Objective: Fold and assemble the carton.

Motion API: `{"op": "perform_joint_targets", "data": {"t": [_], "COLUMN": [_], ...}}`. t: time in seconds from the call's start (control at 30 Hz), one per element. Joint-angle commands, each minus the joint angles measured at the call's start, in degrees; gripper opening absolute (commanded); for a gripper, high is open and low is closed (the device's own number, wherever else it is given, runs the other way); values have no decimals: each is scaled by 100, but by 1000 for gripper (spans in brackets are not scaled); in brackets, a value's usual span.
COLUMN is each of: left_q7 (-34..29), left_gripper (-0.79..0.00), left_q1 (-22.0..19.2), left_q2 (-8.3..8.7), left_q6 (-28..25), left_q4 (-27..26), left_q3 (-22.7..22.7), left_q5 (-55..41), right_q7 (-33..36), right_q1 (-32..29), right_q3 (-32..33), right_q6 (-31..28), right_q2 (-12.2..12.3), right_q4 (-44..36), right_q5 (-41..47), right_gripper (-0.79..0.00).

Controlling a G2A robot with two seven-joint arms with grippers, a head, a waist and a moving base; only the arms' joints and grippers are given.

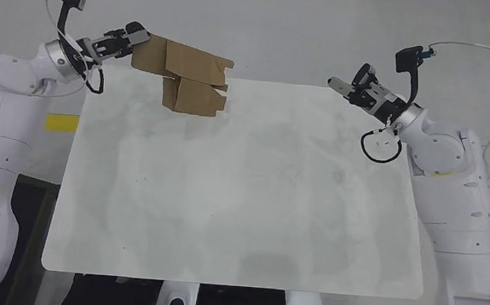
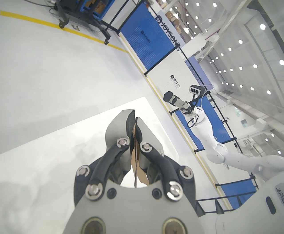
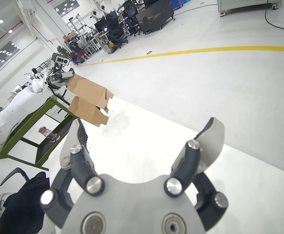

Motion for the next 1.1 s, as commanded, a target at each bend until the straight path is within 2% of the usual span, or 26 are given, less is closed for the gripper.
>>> {"op": "perform_joint_targets", "data": {"t": [0.0, 0.23, 0.53, 0.63, 0.87, 1.0, 1.07], "left_q7": [51, -109, -537, -614, -777, -878, -948], "left_gripper": [-785, -785, -785, -785, -785, -785, -785], "left_q1": [-27, 113, 418, 483, 699, 792, 825], "left_q2": [-70, -238, -283, -275, -171, -75, -24], "left_q6": [-84, -63, -214, -137, 25, 126, 196], "left_q4": [-21, -248, -742, -975, -1674, -2046, -2196], "left_q3": [98, 376, 442, 465, 626, 747, 799], "left_q5": [-90, -454, -769, -773, -639, -624, -721], "right_q7": [0, 0, 54, 414, 1397, 1854, 1902], "right_q1": [0, 0, -79, -1, 597, 937, 1076], "right_q3": [0, 0, -56, -232, -904, -1305, -1592], "right_q6": [0, 0, -57, -426, -1624, -2093, -2093], "right_q2": [0, 0, 1, -6, -82, -139, -163], "right_q4": [0, 0, -83, -5, 606, 965, 1033], "right_q5": [0, 0, 22, 295, 1221, 1728, 1890], "right_gripper": [0, 0, 0, 0, 0, 0, 0]}}
